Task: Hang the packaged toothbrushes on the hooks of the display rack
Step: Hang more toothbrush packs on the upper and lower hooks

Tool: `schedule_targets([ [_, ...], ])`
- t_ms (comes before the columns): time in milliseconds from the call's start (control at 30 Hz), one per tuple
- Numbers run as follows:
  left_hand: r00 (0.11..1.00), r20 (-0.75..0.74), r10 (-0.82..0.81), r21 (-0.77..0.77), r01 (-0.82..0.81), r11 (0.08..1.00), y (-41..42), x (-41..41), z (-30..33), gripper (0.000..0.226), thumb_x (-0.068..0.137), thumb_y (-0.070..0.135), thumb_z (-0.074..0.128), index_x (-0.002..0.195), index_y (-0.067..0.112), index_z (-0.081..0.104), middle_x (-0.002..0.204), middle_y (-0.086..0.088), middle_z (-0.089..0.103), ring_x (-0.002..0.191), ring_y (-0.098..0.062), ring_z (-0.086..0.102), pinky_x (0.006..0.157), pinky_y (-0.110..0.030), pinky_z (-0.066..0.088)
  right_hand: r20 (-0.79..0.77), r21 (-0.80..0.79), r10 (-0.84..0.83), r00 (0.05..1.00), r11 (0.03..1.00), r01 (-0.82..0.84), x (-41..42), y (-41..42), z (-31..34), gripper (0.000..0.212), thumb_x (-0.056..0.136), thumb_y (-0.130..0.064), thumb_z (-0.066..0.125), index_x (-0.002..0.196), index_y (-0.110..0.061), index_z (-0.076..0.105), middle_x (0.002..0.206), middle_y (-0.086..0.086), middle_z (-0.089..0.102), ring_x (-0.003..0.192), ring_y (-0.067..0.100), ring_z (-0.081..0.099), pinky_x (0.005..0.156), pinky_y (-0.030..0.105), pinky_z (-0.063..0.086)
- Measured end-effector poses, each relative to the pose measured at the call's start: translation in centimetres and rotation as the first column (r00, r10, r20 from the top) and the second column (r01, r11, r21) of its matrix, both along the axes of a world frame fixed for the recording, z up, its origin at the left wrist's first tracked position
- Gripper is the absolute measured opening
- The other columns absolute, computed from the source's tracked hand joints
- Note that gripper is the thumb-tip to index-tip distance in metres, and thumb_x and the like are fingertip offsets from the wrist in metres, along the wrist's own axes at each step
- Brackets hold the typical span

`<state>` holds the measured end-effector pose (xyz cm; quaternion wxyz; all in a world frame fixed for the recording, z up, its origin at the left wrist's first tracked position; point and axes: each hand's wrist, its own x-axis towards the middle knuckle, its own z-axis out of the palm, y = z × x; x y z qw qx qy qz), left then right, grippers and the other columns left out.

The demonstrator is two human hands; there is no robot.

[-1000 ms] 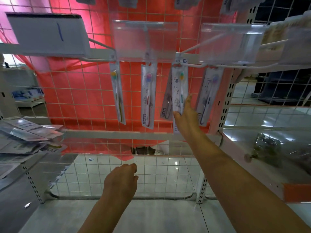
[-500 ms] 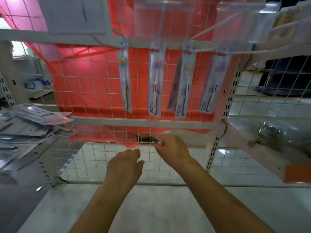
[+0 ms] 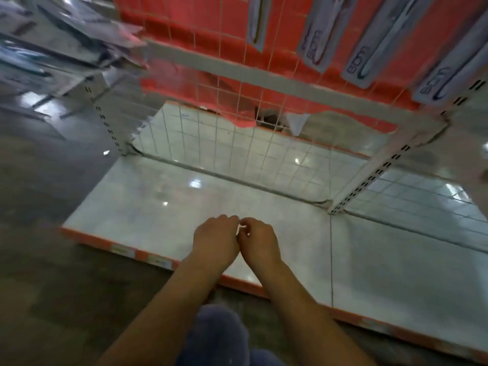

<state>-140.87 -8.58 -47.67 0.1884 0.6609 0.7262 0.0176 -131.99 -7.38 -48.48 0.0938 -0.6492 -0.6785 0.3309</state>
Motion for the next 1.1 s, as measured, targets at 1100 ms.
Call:
schedule_targets([
  [1100,0.983,-0.017,0.185,-0.306,-0.181,0.935,-22.3,-2.9,31.9,0.034,0.095,0.032,0.043,0.121,0.014,0.053,0.122,-0.010,0.057,0.113,-0.027,0.054,0.089,-0.036,0.043,0.133,-0.230,0.503,0.854,0.854,-0.467,-0.4,-16.7,35.5,0.033,0.094,-0.017,0.045,0.125,-0.015,0.056,0.125,0.012,0.058,0.112,0.028,0.054,0.093,0.035,0.045],
])
